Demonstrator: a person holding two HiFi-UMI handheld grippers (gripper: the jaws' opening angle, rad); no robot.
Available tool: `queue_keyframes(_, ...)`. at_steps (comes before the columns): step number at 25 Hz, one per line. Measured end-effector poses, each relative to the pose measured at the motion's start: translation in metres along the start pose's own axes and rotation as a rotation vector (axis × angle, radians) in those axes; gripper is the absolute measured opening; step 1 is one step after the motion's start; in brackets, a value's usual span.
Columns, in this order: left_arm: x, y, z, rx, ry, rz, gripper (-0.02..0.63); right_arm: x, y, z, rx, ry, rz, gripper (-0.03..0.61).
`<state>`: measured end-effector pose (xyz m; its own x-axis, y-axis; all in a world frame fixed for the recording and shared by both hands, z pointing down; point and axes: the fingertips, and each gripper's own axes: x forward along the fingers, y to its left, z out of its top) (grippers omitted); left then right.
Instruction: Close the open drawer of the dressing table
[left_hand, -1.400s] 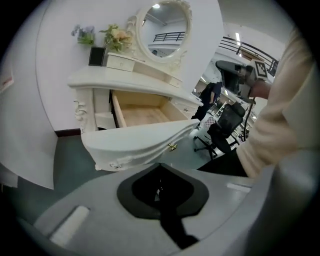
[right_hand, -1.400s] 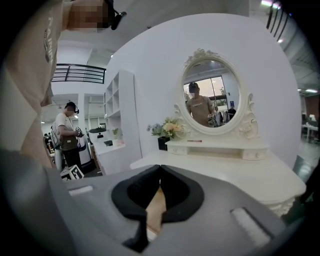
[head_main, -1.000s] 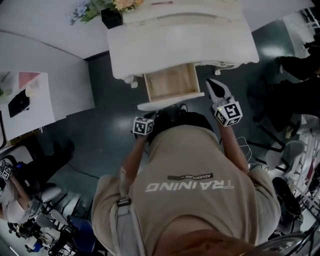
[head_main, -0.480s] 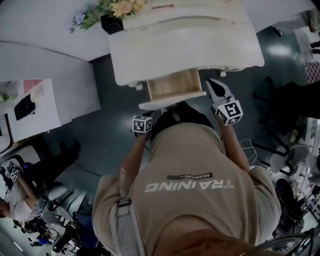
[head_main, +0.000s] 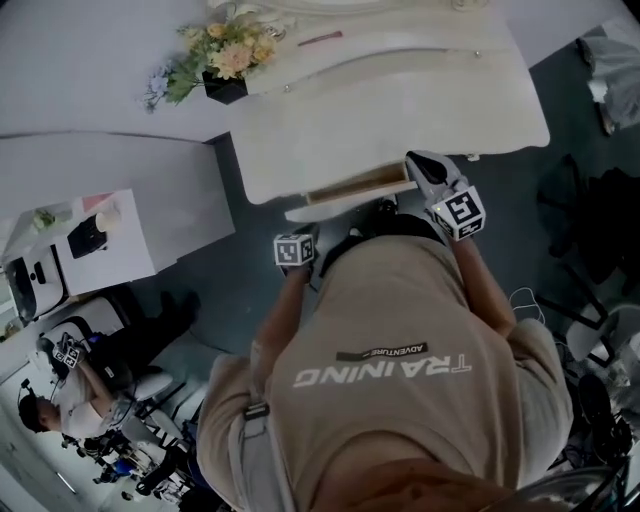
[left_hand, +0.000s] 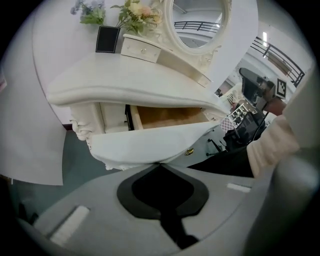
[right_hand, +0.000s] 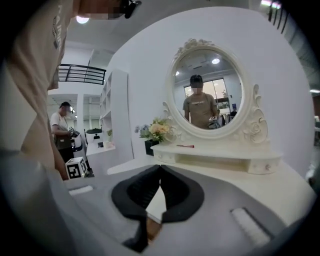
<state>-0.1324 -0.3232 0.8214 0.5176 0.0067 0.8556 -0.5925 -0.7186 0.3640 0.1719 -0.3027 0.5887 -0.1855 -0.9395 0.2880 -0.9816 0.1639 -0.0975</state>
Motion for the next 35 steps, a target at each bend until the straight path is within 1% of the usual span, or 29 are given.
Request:
queue_keyframes(2,0.007,0.000,0.017,-0.020,-0.010,0.028,0.006,0.006,-0.011,-0.005,-0.009,0.010,0.043,0.005)
queue_keyframes(5,0.016,0.008,0.041,-0.070,-0.052,0.079,0.006,0.019,-0.028,-0.009,0.012,0.002,0.080,0.005)
queue_keyframes(9,0.020,0.016,0.060,-0.116,-0.108,0.142,0.006,0.032,-0.042,-0.011,0.015,0.000,0.127,0.005)
queue_keyframes(12,0.024,0.019,0.064,-0.157,-0.132,0.153,0.006,0.038,-0.047,-0.009,-0.002,-0.002,0.146,0.005)
queue_keyframes(16,0.022,0.024,0.067,-0.172,-0.159,0.162,0.006,0.035,-0.045,-0.006,-0.014,-0.005,0.164,0.005)
queue_keyframes(22,0.029,0.027,0.085,-0.223,-0.221,0.149,0.006,0.025,-0.056,-0.014,-0.010,0.024,0.140,0.005)
queue_keyframes(24,0.028,0.029,0.089,-0.206,-0.241,0.142,0.006,0.022,-0.053,-0.018,-0.019,0.024,0.140,0.005)
queue_keyframes(27,0.026,0.025,0.088,-0.146,-0.234,0.119,0.006,0.015,-0.049,-0.026,-0.007,0.034,0.127,0.005)
queue_keyframes(30,0.017,0.012,0.091,-0.091,-0.237,0.105,0.006,0.012,-0.050,-0.026,0.018,0.023,0.100,0.005)
queue_keyframes(32,0.008,0.002,0.090,-0.069,-0.243,0.096,0.006,0.010,-0.046,-0.023,0.029,0.009,0.093,0.005)
queue_keyframes(35,-0.004,-0.024,0.093,-0.019,-0.271,0.062,0.006,0.008,-0.044,-0.030,0.051,0.008,0.088,0.005)
